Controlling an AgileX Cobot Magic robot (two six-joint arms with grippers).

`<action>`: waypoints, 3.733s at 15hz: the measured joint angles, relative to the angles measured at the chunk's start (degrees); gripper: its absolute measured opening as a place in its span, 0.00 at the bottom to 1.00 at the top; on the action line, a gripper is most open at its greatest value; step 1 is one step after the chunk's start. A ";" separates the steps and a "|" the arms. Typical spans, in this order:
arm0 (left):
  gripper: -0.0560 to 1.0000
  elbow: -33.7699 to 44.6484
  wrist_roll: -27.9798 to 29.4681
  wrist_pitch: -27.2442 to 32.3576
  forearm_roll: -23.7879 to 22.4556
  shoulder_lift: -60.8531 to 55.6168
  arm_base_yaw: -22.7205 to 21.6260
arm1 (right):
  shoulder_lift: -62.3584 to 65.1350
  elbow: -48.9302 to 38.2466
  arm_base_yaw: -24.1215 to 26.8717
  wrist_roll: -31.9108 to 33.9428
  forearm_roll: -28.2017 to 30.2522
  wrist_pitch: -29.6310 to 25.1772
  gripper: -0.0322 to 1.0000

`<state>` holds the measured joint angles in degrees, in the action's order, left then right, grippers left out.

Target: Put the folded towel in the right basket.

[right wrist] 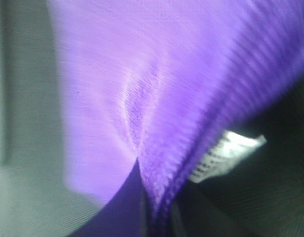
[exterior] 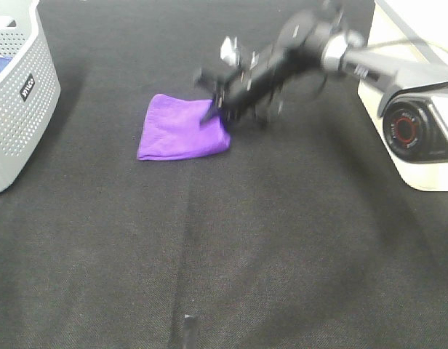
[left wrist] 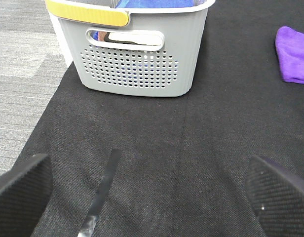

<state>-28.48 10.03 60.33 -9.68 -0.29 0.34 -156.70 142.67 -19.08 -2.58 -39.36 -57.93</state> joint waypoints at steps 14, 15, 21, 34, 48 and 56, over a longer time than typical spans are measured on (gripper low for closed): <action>0.99 0.00 0.00 0.00 0.00 0.00 0.00 | 21.37 18.62 35.81 2.58 17.36 -11.52 0.07; 0.99 0.00 0.00 0.00 0.00 0.00 0.00 | 21.37 18.62 35.81 2.58 17.36 -11.52 0.07; 0.99 0.00 0.00 0.00 0.00 0.00 0.00 | 20.97 7.10 35.52 1.78 31.80 -12.26 0.72; 0.99 0.00 0.00 0.00 0.00 0.00 0.00 | 42.57 -9.34 19.77 -4.53 34.66 -11.97 0.97; 0.99 0.00 -1.26 0.00 0.29 0.00 0.00 | 141.69 -106.74 19.82 -3.32 39.36 -6.02 0.97; 0.99 0.00 -1.38 0.00 0.86 0.00 0.00 | 156.93 -116.14 19.82 -1.43 39.02 -6.19 0.97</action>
<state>-28.48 8.65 60.33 -8.82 -0.29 0.34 0.23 26.53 0.74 -4.01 -0.34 -64.11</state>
